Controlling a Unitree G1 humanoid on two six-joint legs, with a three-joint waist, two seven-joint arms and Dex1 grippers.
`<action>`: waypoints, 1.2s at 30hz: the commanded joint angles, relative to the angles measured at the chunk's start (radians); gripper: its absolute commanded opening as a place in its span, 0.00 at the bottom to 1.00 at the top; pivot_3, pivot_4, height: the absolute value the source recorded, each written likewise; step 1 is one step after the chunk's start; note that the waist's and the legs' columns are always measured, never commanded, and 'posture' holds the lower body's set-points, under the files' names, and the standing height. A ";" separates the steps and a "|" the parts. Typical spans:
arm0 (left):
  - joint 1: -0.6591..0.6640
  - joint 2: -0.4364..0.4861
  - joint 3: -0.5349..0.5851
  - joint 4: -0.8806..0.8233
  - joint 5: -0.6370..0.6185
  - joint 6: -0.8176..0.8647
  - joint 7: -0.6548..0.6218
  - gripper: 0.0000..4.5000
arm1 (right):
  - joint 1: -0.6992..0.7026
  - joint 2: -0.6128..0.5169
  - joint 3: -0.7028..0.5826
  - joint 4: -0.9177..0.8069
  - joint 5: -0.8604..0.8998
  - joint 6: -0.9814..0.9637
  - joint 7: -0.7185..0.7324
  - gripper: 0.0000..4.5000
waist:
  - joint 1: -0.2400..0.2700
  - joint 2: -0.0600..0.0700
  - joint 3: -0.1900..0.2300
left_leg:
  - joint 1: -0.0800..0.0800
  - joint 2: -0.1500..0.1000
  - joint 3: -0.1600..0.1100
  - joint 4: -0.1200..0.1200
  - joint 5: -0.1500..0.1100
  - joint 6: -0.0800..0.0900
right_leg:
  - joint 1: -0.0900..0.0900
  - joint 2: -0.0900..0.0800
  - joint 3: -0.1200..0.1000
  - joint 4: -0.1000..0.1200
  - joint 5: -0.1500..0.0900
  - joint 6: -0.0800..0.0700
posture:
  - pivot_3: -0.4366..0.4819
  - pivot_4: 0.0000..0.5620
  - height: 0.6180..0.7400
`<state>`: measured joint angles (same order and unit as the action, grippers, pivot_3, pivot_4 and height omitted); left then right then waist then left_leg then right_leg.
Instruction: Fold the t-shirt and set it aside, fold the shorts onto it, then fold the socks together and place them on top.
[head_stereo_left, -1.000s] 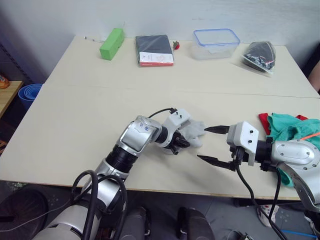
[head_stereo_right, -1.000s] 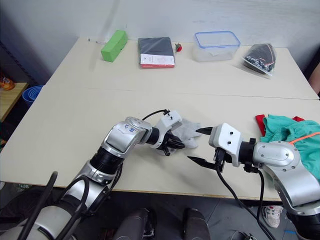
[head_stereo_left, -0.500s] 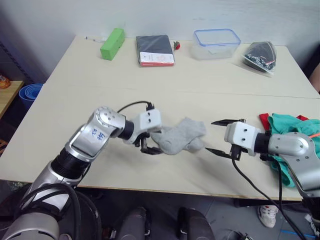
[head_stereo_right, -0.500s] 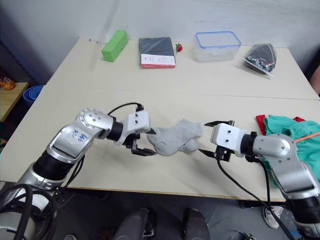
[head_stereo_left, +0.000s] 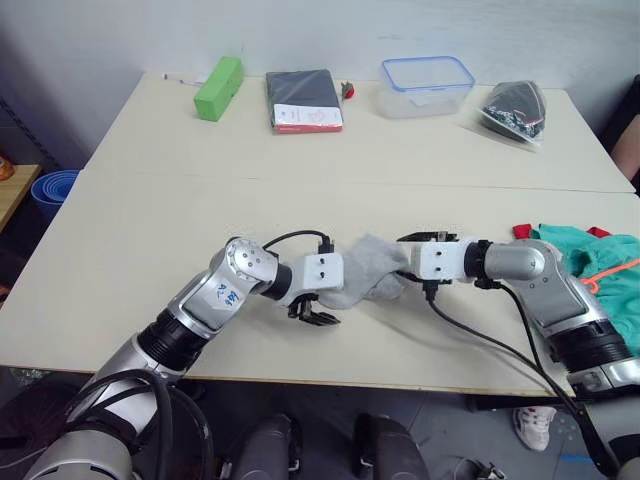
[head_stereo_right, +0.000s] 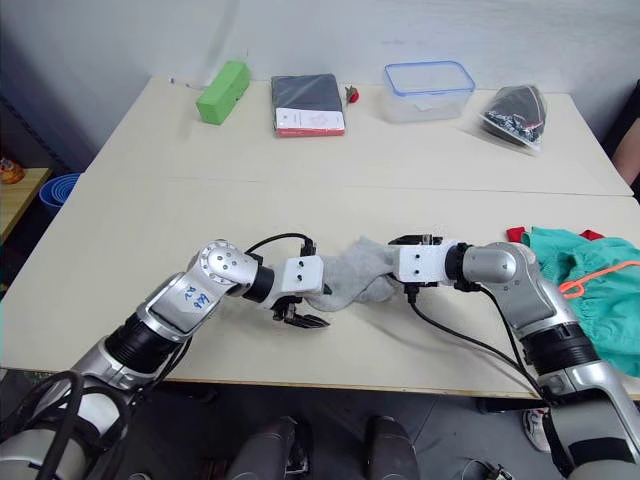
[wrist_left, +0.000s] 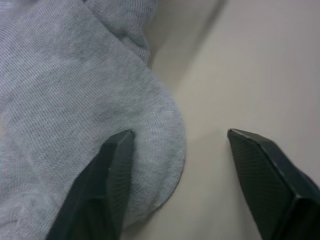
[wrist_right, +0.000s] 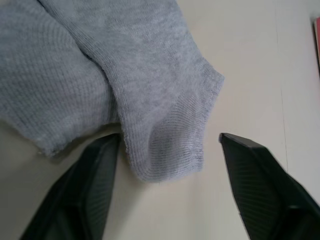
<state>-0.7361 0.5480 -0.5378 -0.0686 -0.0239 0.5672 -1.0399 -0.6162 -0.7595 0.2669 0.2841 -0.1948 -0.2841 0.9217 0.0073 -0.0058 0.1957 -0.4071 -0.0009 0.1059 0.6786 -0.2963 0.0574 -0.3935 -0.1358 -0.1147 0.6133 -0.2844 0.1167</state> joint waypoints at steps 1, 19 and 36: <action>0.011 0.005 0.000 -0.006 0.020 -0.010 -0.010 0.44 | -0.023 0.007 -0.012 0.012 -0.002 -0.035 -0.007 0.40 | -0.003 0.000 0.000 | 0.000 0.000 0.000 0.000 0.000 0.000 | 0.000 0.000 0.000 0.000 0.000 0.000 | 0.48 0.27 1.00; -0.055 0.008 0.155 -0.054 -0.157 0.155 -0.109 0.00 | -0.045 -0.025 -0.063 -0.055 0.064 -0.013 0.068 0.00 | -0.009 0.001 0.001 | 0.000 0.001 -0.001 0.001 0.000 0.000 | 0.000 0.001 0.005 0.001 0.000 0.000 | 0.48 0.27 1.00; -0.282 0.083 0.053 0.705 0.130 -0.807 -0.339 0.00 | 0.261 -0.099 -0.105 -0.598 0.106 0.329 0.071 0.00 | 0.004 0.002 0.001 | -0.001 0.000 0.000 0.002 -0.002 0.000 | -0.002 -0.001 0.000 -0.001 -0.001 -0.002 | 0.48 0.27 1.00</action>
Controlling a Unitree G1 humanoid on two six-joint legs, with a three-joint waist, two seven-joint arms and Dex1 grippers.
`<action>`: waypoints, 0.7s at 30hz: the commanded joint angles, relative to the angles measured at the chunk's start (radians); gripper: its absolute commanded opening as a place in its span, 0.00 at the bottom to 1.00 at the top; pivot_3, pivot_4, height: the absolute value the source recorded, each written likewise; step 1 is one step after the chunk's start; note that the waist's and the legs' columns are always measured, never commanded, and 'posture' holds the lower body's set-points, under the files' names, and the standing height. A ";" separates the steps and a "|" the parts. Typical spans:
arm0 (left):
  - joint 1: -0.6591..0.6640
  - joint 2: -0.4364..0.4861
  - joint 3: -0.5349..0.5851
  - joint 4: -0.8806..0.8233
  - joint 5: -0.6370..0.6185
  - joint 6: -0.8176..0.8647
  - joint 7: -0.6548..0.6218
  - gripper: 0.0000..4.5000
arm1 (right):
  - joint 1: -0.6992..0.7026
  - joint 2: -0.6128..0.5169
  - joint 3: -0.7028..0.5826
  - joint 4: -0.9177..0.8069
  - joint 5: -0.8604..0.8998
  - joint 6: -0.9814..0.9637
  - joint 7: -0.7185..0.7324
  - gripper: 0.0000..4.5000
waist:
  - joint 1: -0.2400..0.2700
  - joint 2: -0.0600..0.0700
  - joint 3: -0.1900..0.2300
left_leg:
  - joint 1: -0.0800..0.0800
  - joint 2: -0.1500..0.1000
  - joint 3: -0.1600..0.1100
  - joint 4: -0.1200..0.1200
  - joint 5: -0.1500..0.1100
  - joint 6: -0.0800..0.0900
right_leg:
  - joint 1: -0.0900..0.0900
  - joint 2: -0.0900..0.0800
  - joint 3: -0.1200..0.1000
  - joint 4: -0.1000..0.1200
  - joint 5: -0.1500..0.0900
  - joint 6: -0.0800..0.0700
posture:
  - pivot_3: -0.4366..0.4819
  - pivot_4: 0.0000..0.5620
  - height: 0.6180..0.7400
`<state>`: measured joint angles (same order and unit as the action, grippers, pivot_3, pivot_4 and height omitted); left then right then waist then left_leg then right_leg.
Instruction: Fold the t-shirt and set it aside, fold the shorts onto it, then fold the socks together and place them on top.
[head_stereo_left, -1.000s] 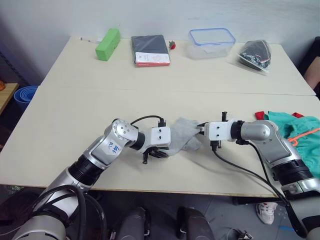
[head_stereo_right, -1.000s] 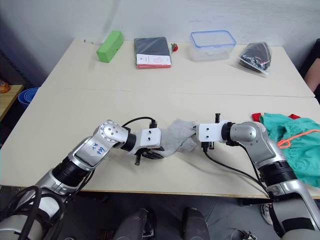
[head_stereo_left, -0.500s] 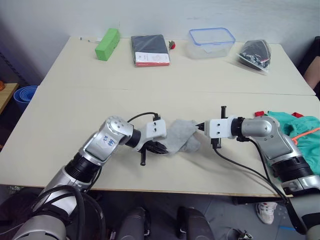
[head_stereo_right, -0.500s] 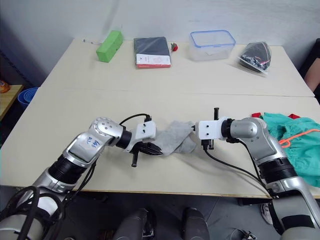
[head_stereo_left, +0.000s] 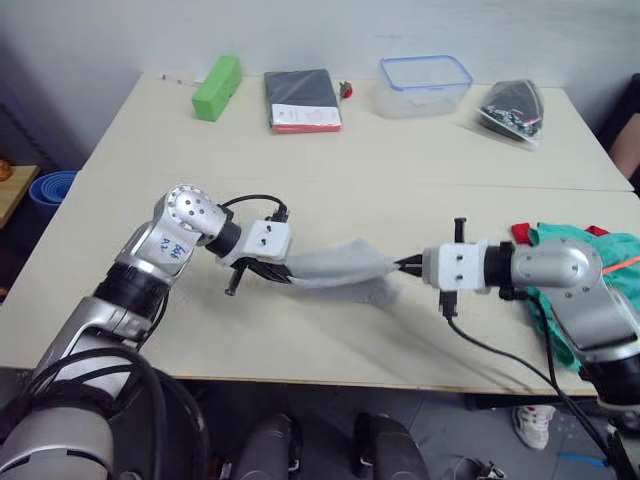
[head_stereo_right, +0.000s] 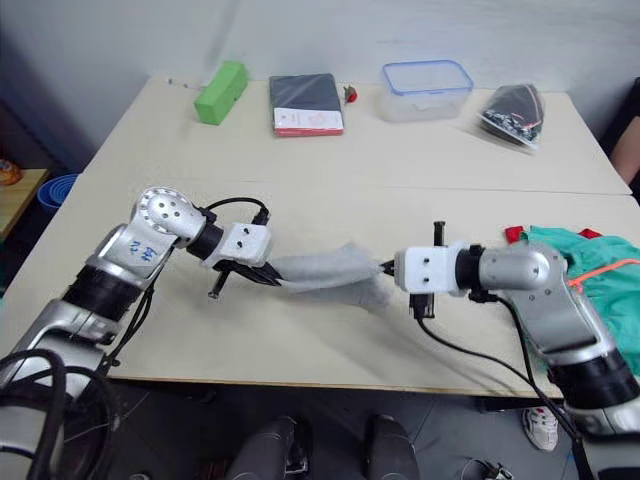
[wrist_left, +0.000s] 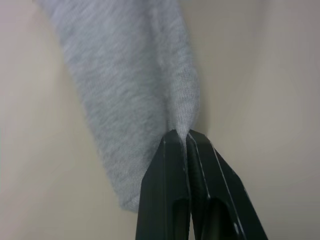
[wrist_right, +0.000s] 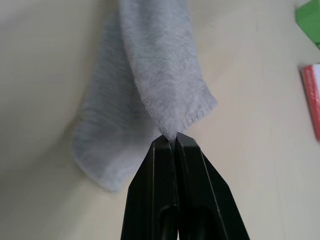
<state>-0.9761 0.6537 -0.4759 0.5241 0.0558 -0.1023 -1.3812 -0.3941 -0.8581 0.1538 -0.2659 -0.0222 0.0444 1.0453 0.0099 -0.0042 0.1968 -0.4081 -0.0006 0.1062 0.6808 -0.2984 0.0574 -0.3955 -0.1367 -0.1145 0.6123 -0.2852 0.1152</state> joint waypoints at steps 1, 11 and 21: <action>-0.055 -0.041 -0.010 0.158 0.060 -0.170 0.003 0.00 | 0.061 0.004 0.021 -0.052 -0.106 -0.006 -0.079 0.00 | 0.002 0.000 0.000 | 0.000 0.000 0.001 0.000 0.000 0.001 | -0.001 0.000 -0.001 0.001 0.000 0.000 | 0.48 0.27 1.00; -0.095 -0.148 0.053 0.288 0.056 -0.243 0.009 0.00 | 0.147 0.008 0.010 -0.090 -0.222 -0.012 -0.185 0.00 | 0.008 0.000 0.000 | -0.001 -0.003 0.002 0.001 -0.001 0.003 | -0.002 -0.003 -0.002 0.006 0.000 0.001 | 0.48 0.27 1.00; -0.061 -0.130 0.121 0.184 -0.025 -0.104 -0.090 0.29 | 0.177 -0.020 -0.075 -0.137 -0.162 0.029 -0.165 0.15 | 0.009 0.000 0.000 | -0.001 -0.002 0.002 0.001 -0.001 0.003 | -0.002 -0.003 -0.002 0.007 0.000 0.001 | 0.48 0.27 1.00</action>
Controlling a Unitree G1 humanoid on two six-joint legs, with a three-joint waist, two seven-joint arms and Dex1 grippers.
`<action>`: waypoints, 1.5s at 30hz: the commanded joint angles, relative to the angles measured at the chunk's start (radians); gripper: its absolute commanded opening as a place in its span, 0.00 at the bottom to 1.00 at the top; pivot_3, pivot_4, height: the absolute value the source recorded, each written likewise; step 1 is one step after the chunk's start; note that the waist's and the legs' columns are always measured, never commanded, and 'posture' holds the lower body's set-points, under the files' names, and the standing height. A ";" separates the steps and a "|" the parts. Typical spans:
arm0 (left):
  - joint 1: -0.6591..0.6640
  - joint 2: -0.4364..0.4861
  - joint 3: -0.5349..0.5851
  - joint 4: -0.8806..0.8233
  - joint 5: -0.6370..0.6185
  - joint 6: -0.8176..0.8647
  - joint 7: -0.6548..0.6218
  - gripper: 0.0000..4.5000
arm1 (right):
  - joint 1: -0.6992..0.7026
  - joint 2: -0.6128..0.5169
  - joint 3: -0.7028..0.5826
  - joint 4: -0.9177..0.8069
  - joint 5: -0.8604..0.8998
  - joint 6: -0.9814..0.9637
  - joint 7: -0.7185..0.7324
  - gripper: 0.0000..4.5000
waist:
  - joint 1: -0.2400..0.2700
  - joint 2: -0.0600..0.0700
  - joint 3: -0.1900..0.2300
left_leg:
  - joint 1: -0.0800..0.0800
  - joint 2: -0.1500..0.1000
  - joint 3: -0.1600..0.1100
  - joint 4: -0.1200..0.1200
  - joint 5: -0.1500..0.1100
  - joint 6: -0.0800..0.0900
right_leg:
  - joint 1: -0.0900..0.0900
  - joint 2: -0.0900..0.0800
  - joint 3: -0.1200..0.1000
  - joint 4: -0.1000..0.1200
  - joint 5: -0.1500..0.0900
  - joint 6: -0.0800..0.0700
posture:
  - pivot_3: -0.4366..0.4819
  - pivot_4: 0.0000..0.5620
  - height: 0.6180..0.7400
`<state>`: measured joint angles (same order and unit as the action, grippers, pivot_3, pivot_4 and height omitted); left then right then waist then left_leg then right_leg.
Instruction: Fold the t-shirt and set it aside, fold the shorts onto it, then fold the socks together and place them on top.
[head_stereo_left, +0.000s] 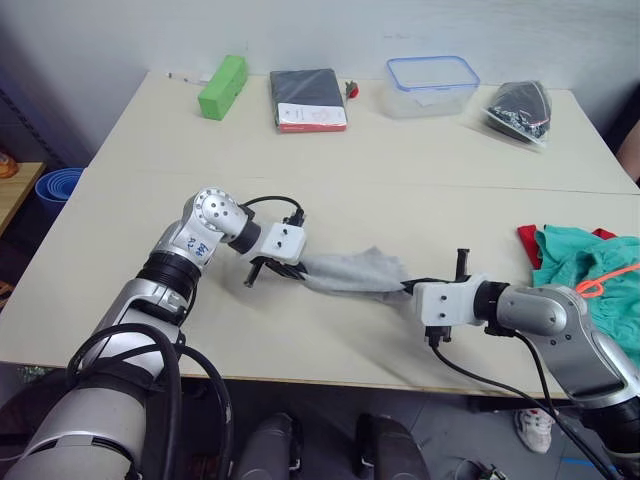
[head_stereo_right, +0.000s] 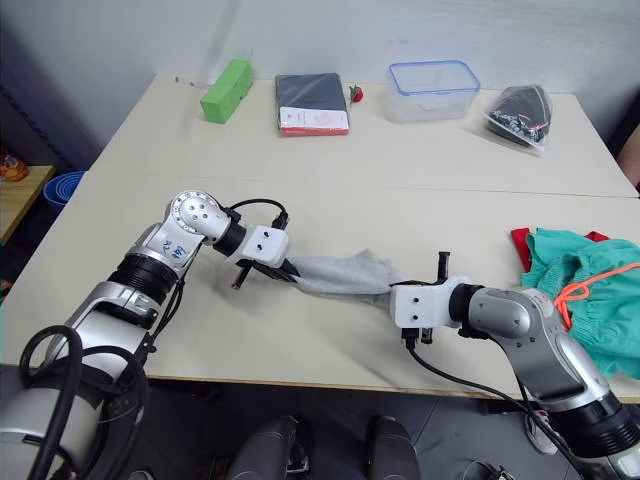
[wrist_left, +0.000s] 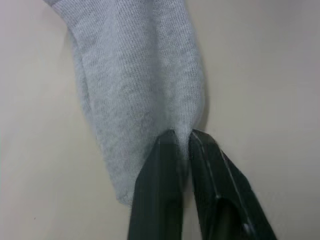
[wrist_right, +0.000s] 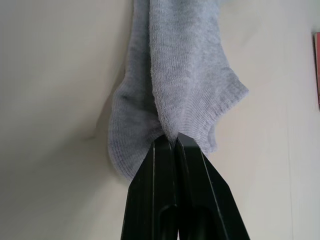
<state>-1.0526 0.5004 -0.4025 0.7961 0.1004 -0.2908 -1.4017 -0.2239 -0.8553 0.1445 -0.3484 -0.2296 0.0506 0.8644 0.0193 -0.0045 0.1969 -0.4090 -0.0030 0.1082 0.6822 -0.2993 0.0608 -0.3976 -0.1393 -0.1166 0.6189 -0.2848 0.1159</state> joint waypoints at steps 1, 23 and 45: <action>0.029 0.040 0.069 -0.155 -0.116 0.179 -0.113 0.35 | 0.012 -0.023 -0.095 -0.075 0.087 0.052 0.032 0.22 | -0.001 0.000 0.000 | 0.000 0.000 0.000 0.000 0.000 0.000 | 0.000 0.000 0.000 0.000 0.000 0.000 | 0.48 0.27 1.00; 0.127 -0.117 -0.028 -0.340 -0.048 0.632 0.271 0.01 | -0.222 0.354 0.132 0.029 0.269 0.572 -0.231 0.00 | -0.018 0.000 0.000 | -0.001 -0.001 -0.002 0.000 0.001 -0.001 | -0.001 0.002 0.000 0.002 0.000 -0.001 | 0.48 0.27 1.00; 0.229 -0.081 0.003 -0.351 -0.009 0.569 0.296 0.01 | -0.132 0.224 -0.144 -0.006 0.289 0.503 -0.268 0.00 | -0.027 -0.005 -0.006 | 0.005 0.002 -0.002 -0.001 0.001 -0.004 | 0.003 -0.006 0.004 0.001 -0.001 -0.002 | 0.48 0.27 1.00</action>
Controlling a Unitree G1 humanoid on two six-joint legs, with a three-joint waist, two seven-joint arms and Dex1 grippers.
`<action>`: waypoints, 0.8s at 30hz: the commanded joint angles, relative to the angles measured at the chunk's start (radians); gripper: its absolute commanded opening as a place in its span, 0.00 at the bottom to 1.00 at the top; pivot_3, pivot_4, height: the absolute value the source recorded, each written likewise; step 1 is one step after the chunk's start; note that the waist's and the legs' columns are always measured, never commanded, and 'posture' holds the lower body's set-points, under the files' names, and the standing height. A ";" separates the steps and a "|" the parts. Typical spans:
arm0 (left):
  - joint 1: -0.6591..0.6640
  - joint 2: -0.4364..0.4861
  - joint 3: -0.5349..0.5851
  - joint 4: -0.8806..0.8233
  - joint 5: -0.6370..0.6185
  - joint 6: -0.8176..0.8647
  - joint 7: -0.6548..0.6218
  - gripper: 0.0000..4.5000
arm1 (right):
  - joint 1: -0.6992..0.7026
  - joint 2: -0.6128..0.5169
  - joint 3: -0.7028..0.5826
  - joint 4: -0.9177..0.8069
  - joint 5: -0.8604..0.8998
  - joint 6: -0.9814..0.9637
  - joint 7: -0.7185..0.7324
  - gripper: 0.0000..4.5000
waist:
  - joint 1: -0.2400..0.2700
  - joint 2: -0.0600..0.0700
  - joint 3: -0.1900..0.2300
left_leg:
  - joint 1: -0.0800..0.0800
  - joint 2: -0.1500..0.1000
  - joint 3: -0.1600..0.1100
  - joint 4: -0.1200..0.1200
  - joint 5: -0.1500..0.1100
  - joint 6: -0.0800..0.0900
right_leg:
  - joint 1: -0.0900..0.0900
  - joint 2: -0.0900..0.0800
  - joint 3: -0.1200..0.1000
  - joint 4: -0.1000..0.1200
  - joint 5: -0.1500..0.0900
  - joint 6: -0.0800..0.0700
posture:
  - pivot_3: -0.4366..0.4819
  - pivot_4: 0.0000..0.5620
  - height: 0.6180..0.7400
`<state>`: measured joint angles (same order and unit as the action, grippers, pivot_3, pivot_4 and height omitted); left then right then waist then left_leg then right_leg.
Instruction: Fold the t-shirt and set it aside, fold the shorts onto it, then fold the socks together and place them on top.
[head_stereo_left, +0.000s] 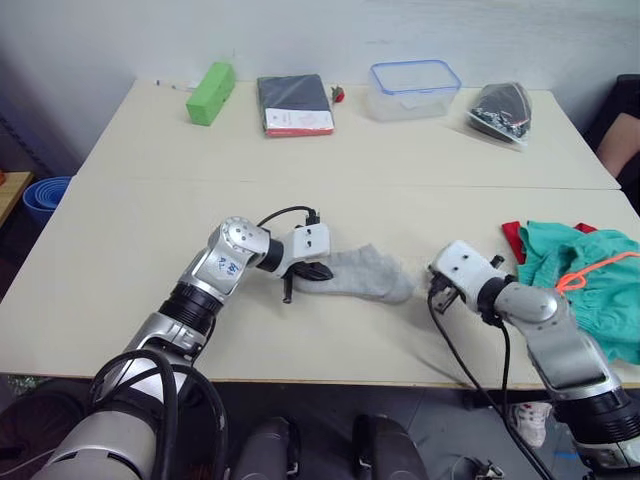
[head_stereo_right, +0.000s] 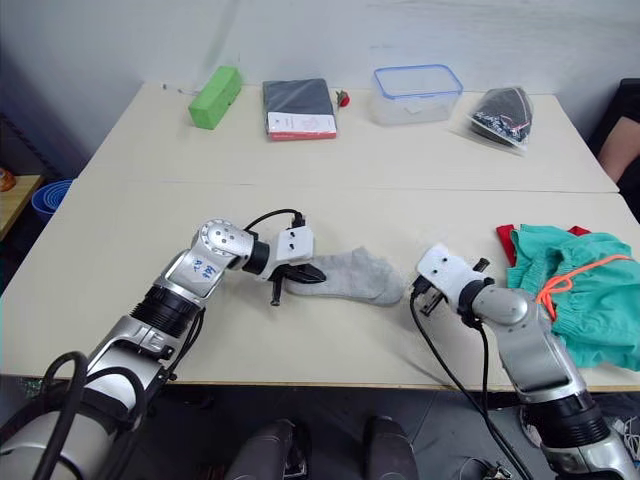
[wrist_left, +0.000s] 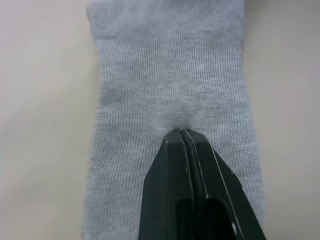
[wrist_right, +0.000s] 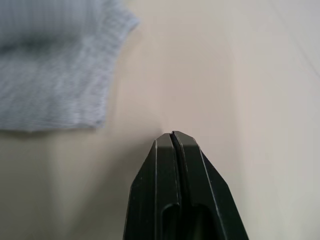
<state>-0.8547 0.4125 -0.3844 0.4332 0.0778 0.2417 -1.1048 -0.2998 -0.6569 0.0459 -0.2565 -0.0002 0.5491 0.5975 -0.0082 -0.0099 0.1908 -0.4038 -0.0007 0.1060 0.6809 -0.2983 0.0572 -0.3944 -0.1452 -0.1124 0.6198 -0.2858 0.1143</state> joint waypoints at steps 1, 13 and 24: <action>0.031 0.004 -0.010 0.006 0.011 0.041 -0.003 0.01 | -0.071 0.037 -0.048 -0.111 0.070 0.012 -0.001 0.00 | 0.001 0.000 0.000 | 0.000 0.000 0.000 0.000 0.000 0.000 | 0.000 0.000 0.000 0.000 0.000 0.000 | 0.48 0.27 1.00; 0.023 0.001 -0.005 -0.027 0.012 0.035 -0.018 0.01 | -0.114 0.054 0.269 -0.009 -0.038 -0.039 0.060 0.00 | 0.004 0.000 0.000 | -0.002 -0.001 0.000 -0.001 -0.001 0.001 | -0.001 0.000 -0.002 0.001 0.000 0.000 | 0.48 0.27 1.00; 0.102 0.112 0.245 -0.353 -0.215 0.483 -0.007 0.27 | -0.083 0.024 0.241 0.068 -0.091 -0.071 0.053 0.00 | 0.001 0.000 0.000 | -0.002 0.000 -0.001 -0.001 0.000 0.000 | -0.001 0.000 -0.004 0.001 0.000 0.000 | 0.48 0.27 1.00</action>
<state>-0.7565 0.5023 -0.2193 0.1649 -0.0788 0.6192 -1.1318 -0.4016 -0.6364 0.3006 -0.1977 -0.0828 0.4572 0.6536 -0.0067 -0.0097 0.1911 -0.4063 -0.0010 0.1043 0.6802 -0.2987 0.0573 -0.3951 -0.1448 -0.1153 0.6204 -0.2859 0.1141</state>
